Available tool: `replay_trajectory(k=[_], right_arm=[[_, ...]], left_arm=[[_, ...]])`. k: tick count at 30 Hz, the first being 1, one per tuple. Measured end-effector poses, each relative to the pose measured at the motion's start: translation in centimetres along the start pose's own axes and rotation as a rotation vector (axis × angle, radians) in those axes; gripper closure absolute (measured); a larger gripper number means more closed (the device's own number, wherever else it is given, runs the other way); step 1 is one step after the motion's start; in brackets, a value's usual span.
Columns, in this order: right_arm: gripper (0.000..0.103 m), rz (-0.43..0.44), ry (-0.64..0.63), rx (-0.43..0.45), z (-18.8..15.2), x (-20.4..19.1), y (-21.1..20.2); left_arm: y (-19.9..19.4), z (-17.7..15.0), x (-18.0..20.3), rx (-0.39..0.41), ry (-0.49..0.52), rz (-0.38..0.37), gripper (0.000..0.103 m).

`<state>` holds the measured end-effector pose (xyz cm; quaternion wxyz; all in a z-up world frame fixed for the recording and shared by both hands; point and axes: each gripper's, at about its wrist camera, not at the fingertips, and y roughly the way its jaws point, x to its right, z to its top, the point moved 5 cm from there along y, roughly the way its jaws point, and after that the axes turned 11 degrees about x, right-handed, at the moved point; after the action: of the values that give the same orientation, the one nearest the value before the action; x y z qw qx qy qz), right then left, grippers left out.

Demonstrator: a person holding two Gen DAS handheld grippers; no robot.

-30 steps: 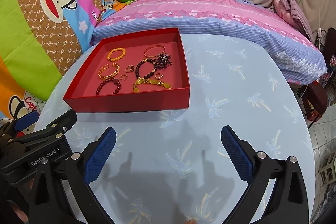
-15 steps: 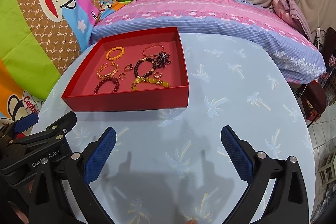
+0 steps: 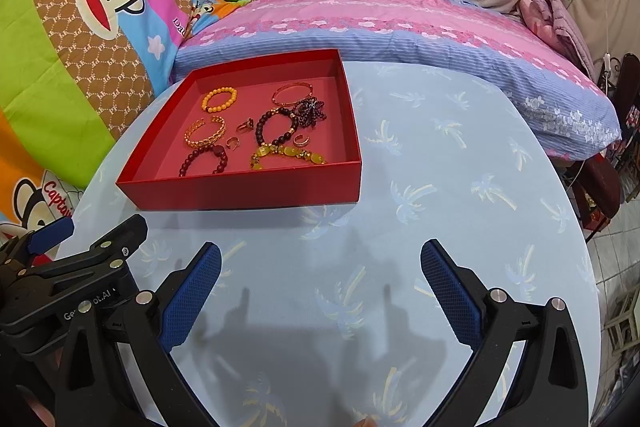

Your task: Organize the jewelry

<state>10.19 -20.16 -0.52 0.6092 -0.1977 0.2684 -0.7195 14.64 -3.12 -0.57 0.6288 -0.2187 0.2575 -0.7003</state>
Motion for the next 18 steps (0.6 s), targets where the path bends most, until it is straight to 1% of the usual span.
replay_trajectory(k=[18], right_arm=[[0.007,-0.002,-0.002,0.000,0.07,-0.07,-0.01]], left_arm=[[0.18,-0.18,-0.22,-0.004,-0.003,0.002,0.007]])
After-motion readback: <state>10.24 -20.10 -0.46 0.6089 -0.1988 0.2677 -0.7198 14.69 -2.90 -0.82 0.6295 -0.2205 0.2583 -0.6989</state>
